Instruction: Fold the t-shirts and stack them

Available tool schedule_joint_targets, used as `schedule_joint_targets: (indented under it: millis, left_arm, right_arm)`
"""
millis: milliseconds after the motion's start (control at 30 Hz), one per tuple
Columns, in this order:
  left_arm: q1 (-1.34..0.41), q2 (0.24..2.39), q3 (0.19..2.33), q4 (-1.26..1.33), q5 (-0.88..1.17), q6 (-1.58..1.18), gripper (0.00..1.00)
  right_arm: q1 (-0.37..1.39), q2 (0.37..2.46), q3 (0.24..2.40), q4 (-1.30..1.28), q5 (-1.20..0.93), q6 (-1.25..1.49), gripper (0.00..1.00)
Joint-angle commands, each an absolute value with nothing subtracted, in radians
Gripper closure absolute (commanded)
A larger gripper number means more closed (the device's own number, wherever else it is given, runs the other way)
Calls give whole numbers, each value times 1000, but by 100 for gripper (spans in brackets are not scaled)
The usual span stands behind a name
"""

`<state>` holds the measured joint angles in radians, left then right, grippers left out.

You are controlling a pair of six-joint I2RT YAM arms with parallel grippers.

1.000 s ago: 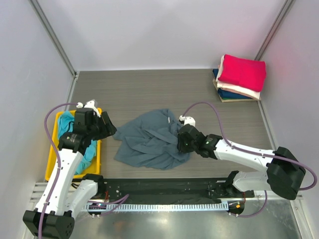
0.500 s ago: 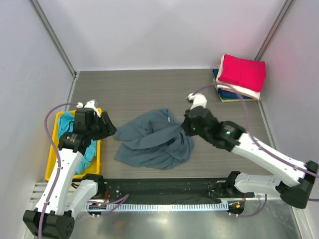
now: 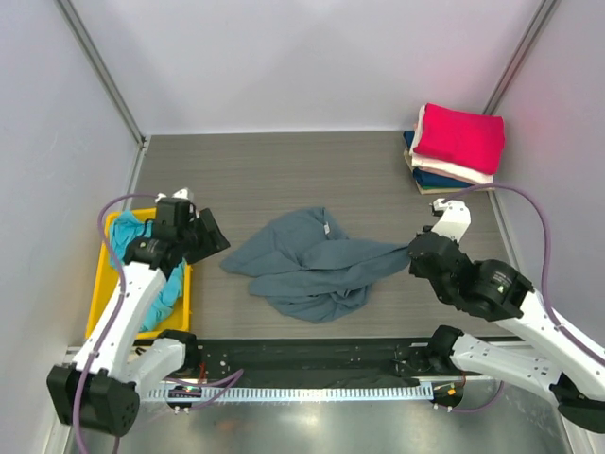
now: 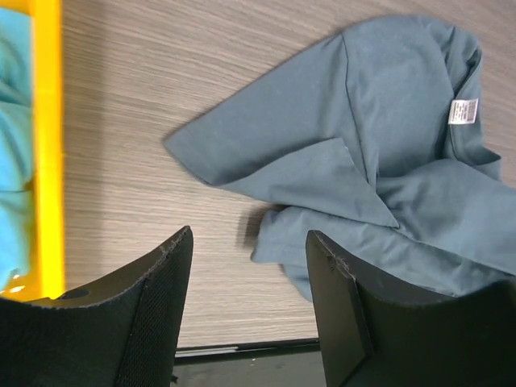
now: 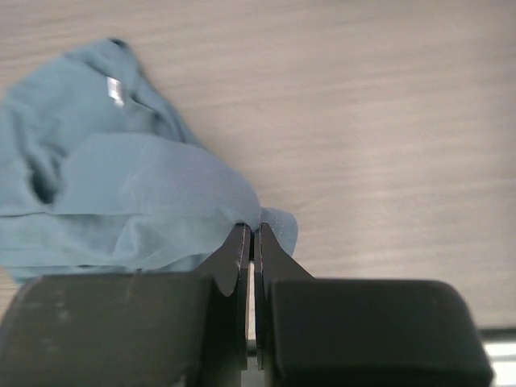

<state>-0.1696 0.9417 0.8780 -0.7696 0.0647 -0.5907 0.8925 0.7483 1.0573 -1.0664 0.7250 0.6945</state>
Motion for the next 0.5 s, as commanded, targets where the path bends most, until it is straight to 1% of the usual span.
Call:
schedule_joint_targets:
  millis: [0, 133, 233, 333, 467]
  left_arm:
    - [-213, 1028, 862, -666, 60, -669, 41]
    - [-281, 1164, 857, -551, 52, -696, 39]
    - [-328, 1305, 902, -505, 28, -704, 39]
    - [-356, 1443, 960, -526, -35, -722, 39]
    - [-373, 1508, 937, -535, -92, -764, 38]
  right_arm:
    - [891, 701, 1028, -1141, 833, 865, 99]
    - [891, 681, 996, -1097, 804, 842, 99]
    - [891, 709, 996, -1085, 782, 830, 99]
    - [891, 748, 986, -1063, 743, 822, 99]
    - [891, 752, 960, -1036, 704, 828, 99]
